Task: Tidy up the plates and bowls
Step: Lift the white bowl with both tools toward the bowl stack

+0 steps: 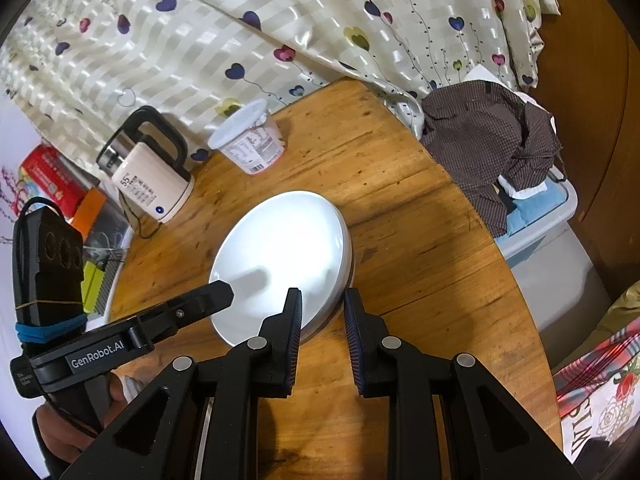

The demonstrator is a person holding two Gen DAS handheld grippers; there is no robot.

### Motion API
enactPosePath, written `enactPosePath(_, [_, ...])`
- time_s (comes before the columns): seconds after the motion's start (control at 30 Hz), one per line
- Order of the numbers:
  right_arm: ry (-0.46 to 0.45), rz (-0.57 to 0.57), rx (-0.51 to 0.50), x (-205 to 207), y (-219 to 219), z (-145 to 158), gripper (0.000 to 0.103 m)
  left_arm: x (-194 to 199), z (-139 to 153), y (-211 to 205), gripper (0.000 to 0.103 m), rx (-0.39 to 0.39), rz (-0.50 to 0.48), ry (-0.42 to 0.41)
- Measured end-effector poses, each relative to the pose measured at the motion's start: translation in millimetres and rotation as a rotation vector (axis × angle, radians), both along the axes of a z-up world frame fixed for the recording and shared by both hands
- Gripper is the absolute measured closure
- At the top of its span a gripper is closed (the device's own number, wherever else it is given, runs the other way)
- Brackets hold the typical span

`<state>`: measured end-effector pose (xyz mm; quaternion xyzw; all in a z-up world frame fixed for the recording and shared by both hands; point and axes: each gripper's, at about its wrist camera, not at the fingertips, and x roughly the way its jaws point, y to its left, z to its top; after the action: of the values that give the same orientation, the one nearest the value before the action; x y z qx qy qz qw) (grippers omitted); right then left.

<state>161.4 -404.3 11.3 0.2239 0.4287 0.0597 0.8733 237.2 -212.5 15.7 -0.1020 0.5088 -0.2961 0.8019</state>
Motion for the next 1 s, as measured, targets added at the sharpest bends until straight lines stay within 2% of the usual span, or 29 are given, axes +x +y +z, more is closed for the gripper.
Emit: enactPosePath(1.0, [-0.070,0.079,-0.004,-60.6,51.5,47.7,0.082,-77.4,50.0,58.9,0.074,-0.046,0.072,-0.085])
